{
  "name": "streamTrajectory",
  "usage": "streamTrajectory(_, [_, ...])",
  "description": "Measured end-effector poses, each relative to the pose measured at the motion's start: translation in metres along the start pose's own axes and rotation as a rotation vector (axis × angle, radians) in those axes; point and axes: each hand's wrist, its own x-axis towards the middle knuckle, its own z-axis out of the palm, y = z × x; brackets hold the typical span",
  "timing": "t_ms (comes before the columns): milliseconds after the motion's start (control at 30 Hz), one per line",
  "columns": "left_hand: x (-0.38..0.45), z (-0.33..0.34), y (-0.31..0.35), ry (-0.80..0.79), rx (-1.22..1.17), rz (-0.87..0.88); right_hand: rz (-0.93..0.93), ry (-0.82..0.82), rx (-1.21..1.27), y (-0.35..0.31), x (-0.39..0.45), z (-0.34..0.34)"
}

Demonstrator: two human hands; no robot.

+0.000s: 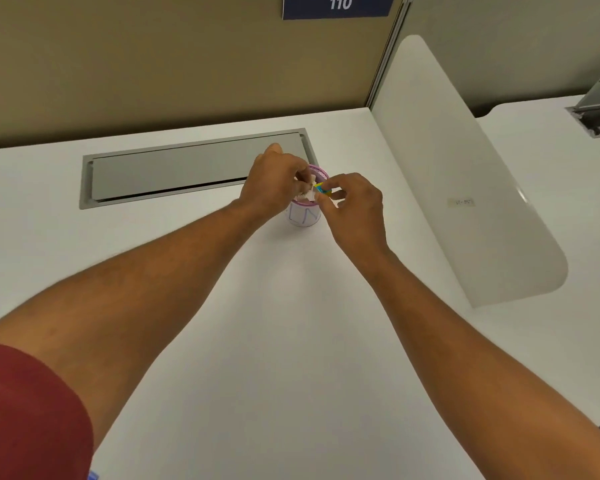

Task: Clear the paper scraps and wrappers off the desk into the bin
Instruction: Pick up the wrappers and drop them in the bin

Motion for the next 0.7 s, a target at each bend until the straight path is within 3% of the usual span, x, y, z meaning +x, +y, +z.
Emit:
streamTrajectory(133, [-0.005, -0.007, -0.013, 0.068, -0.123, -0.02, -0.035, -0.061, -0.15, -0.006, 0.019, 0.012])
streamTrajectory(400, [-0.061, -0.027, -0.052, 0.262, -0.121, -0.001, -0.109, -0.16, -0.544, -0.013, 0.024, 0.022])
streamTrajectory(567, [-0.119, -0.039, -0.075, 0.282, -0.175, -0.122, -0.077, -0.081, -0.396, -0.028, 0.011, 0.018])
streamTrajectory(700, [-0.169, -0.061, -0.097, 0.349, -0.233, -0.226, -0.182, 0.0, -0.152, -0.045, -0.025, 0.028])
